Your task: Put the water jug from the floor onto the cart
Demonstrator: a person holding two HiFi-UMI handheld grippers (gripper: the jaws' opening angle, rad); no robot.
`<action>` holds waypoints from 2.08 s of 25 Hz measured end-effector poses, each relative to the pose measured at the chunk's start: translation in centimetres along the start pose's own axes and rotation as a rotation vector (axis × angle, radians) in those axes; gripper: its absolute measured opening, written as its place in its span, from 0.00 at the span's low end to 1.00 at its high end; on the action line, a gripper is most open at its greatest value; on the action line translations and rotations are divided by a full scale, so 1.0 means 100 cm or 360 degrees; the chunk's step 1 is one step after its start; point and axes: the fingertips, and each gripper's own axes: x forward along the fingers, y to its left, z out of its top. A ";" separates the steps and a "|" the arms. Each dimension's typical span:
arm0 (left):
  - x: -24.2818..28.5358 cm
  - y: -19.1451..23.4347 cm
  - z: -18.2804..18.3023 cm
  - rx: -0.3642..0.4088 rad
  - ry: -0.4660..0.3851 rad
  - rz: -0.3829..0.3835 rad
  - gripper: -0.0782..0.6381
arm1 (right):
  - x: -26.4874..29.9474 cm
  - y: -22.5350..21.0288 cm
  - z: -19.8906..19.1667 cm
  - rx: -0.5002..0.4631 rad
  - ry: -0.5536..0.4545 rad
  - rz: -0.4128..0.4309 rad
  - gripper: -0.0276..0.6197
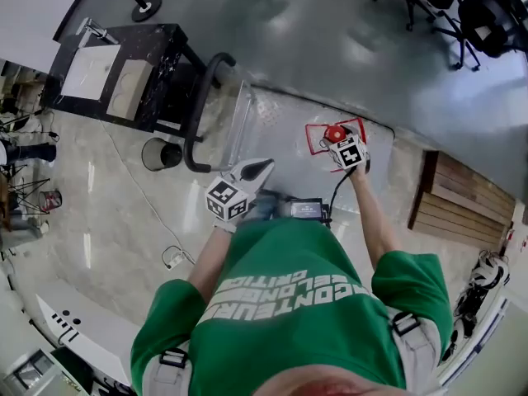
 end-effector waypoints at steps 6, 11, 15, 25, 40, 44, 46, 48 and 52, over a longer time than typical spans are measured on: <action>-0.004 0.020 -0.002 -0.0031 -0.0014 0.0062 0.13 | 0.041 0.006 0.003 -0.0024 0.0076 0.0053 0.51; -0.007 0.030 -0.008 -0.0075 -0.0009 0.0107 0.13 | 0.072 0.018 -0.005 -0.0058 0.0166 0.0099 0.51; -0.010 0.030 -0.014 -0.0103 0.0004 0.0125 0.13 | 0.095 0.025 -0.032 -0.0046 0.0282 0.0112 0.51; -0.018 0.036 -0.022 -0.0129 0.0026 0.0186 0.13 | 0.132 0.034 -0.051 -0.0073 0.0443 0.0069 0.51; -0.018 0.034 -0.022 -0.0136 0.0026 0.0228 0.13 | 0.153 0.045 -0.076 -0.0093 0.0443 0.0063 0.51; -0.014 0.030 -0.023 -0.0127 0.0039 0.0211 0.13 | 0.154 0.045 -0.075 -0.0086 0.0455 0.0078 0.51; -0.011 0.027 -0.023 -0.0120 0.0039 0.0202 0.13 | 0.154 0.047 -0.075 -0.0088 0.0469 0.0091 0.51; -0.009 0.023 -0.022 -0.0109 0.0039 0.0191 0.13 | 0.151 0.045 -0.078 -0.0093 0.0498 0.0095 0.51; -0.008 0.020 -0.019 -0.0089 0.0040 0.0186 0.13 | 0.140 0.036 -0.081 -0.0093 0.0558 0.0030 0.51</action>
